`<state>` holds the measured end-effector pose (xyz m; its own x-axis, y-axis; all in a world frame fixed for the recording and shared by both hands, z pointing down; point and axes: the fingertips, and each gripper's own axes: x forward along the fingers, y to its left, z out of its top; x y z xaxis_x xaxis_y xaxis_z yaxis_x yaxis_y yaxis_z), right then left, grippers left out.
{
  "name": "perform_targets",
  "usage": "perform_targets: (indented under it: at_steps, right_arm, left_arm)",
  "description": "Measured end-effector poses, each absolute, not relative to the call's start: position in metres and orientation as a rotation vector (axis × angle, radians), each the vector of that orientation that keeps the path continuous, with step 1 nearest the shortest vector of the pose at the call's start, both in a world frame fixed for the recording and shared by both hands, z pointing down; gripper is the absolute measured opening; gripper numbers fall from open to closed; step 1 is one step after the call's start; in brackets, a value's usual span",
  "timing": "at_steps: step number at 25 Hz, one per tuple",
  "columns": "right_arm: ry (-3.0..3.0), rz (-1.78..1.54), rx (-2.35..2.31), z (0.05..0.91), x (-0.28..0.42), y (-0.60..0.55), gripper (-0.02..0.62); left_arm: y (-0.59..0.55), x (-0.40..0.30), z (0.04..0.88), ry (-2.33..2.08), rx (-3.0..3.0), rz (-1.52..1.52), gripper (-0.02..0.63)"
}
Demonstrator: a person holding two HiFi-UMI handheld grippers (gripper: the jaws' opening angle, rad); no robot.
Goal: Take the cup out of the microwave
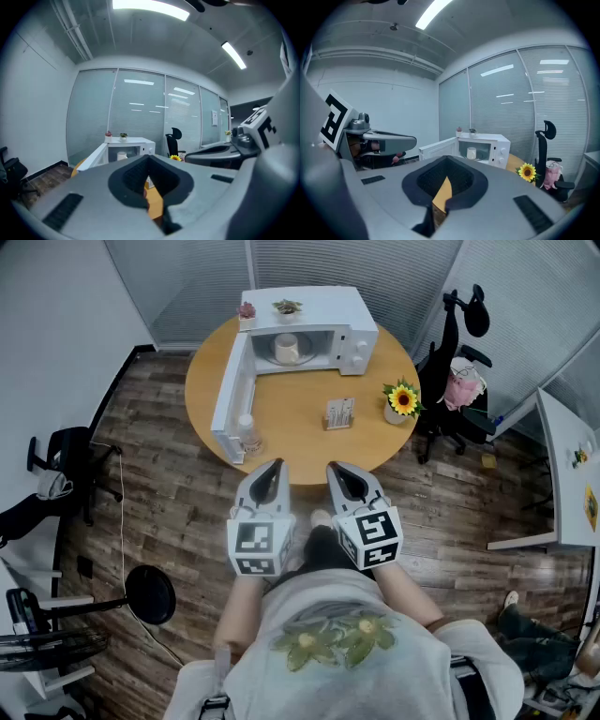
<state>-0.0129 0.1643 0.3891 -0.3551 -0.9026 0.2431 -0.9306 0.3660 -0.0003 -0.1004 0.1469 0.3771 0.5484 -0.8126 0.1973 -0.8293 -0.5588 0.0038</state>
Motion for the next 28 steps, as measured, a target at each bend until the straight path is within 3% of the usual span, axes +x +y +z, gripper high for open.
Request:
perform_targets:
  at_steps: [16,17,19,21,28]
  right_arm:
    - [-2.458,0.351,1.551,0.407,0.002,0.099,0.02]
    - [-2.466,0.365,1.539,0.407,0.003,0.093,0.029]
    - [-2.482,0.397,1.508,0.408,0.004,0.083,0.147]
    - [-2.486,0.414,1.491,0.409,0.008,0.072,0.198]
    - [-2.472,0.441,1.456,0.416,0.021,0.032,0.245]
  left_arm:
    - [0.091,-0.08,0.39,-1.411,2.646,0.309,0.003]
    - [0.085,-0.078,0.391,-1.41,2.644,0.314,0.003]
    - [0.076,-0.074,0.393,-1.406,2.642,0.324,0.003]
    - [0.066,-0.069,0.395,-1.402,2.64,0.332,0.003]
    - [0.032,-0.056,0.403,-1.406,2.622,0.363,0.003]
